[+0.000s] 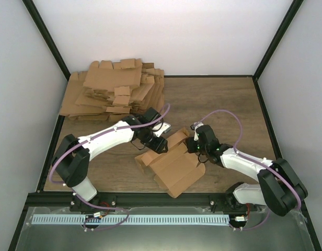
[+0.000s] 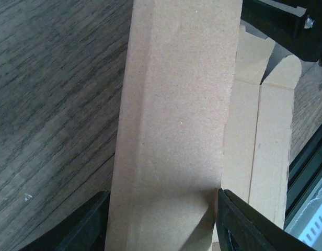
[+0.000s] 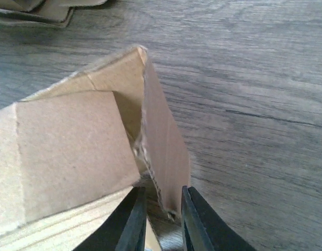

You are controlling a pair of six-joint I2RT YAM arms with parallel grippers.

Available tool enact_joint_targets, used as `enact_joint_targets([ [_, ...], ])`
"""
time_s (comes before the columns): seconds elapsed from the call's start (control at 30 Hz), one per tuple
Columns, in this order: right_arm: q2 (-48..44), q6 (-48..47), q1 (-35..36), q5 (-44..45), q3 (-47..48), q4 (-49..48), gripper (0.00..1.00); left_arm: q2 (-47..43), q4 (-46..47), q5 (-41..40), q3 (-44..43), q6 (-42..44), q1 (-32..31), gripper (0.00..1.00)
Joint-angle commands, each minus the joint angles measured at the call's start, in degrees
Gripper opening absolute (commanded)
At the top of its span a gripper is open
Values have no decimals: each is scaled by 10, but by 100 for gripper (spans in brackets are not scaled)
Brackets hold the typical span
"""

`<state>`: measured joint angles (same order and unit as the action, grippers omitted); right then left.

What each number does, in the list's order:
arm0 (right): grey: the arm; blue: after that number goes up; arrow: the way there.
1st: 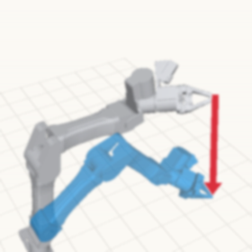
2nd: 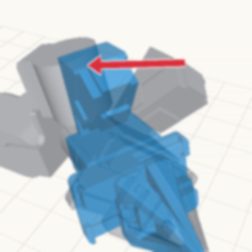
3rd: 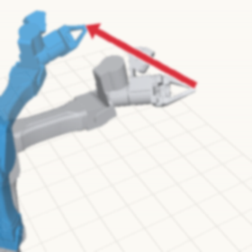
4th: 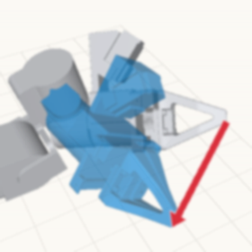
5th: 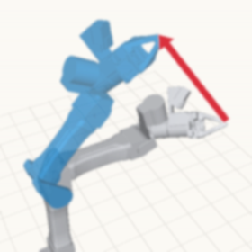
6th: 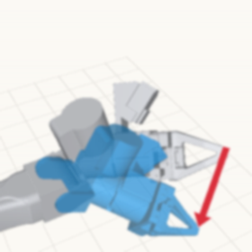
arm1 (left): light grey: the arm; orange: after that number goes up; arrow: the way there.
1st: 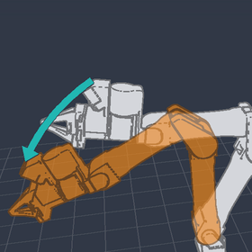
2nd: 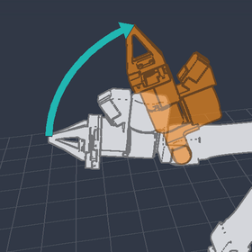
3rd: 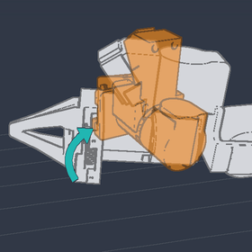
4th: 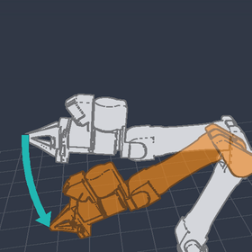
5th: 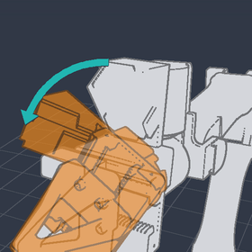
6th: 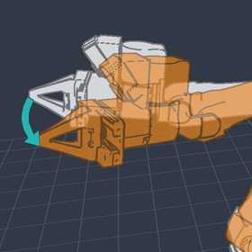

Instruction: Fold the paper box

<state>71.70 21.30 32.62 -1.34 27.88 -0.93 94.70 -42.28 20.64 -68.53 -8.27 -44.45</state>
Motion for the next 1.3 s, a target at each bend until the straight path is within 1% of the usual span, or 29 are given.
enact_joint_targets([
  [0.0,-15,23,6,35,23,22,24,7,-2,-1,-11,18,4,55],
  [0.17,-28,42,-17,8,38,28,30,5,-9,-3,-4,28,4,55],
  [0.27,-45,40,-27,-5,41,32,32,4,-9,-3,-3,28,4,55],
  [0.43,-87,19,-27,5,36,39,43,3,-9,-3,-5,29,4,55],
  [0.47,-91,15,-27,5,36,39,43,4,-9,-1,-5,28,4,55],
  [0.73,-68,2,-27,7,59,35,47,2,-8,0,-5,28,3,55],
  [0.83,-42,-3,-27,6,64,24,48,1,-7,5,-4,27,3,55],
  [1.03,31,-9,-27,-3,84,15,46,3,-4,5,-5,25,2,55],
  [1.27,31,-20,-27,-37,69,-8,45,4,-4,7,-5,25,1,55],
])
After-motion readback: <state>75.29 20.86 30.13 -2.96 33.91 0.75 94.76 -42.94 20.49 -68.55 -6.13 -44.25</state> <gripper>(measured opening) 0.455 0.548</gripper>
